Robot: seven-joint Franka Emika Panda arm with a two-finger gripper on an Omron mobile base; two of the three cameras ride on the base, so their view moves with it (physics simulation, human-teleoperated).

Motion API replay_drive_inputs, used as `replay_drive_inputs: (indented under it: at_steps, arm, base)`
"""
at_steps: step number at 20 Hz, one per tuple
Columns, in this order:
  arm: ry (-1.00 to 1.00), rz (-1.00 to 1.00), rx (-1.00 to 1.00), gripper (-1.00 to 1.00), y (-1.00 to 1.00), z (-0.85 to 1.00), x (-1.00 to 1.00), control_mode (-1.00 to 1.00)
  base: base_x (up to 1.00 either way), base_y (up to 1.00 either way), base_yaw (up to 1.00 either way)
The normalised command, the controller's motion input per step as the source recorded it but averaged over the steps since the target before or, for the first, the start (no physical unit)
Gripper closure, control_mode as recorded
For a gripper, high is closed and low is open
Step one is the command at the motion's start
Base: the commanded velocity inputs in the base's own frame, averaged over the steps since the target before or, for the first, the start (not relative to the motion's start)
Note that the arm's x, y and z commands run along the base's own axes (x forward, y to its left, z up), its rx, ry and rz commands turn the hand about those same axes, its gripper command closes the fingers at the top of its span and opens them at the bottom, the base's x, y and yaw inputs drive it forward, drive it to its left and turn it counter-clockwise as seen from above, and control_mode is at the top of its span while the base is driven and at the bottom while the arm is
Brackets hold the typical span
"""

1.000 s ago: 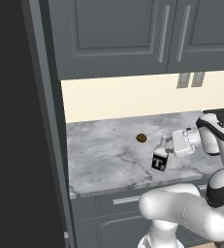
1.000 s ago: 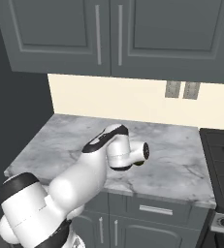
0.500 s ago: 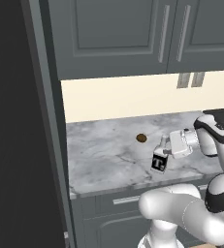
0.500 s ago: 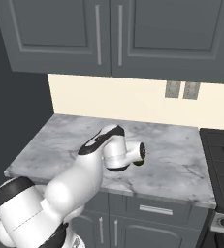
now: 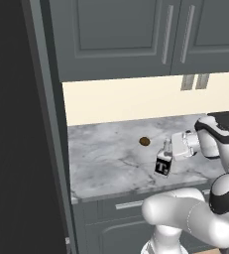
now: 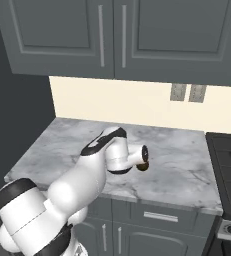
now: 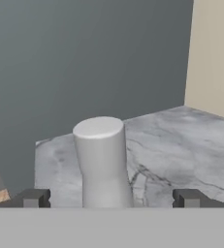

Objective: Place the liquor on the top shelf of the fridge to keep it out of children's reach, and place the avocado and kiwi on lower shelves for easy access.

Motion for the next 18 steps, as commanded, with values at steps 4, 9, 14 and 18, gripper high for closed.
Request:
replay_drive_inputs:
  at_steps: [4, 9, 14, 18]
  arm:
    - [0.00, 0.00, 0.00, -1.00, 0.02, -0.02, 0.09, -1.00]
    - [0.00, 0.00, 0.00, 1.00, 0.15, -0.03, 0.00, -1.00]
    - [0.00, 0.00, 0.00, 1.00, 0.04, 0.00, 0.00, -1.00]
    - [0.00, 0.00, 0.00, 1.00, 0.00, 0.00, -0.02, -1.00]
  base:
    - [0.00, 0.00, 0.00]
    - [0.00, 0.00, 0.00]
    - [0.00, 0.00, 0.00]
    - [0.00, 0.00, 0.00]
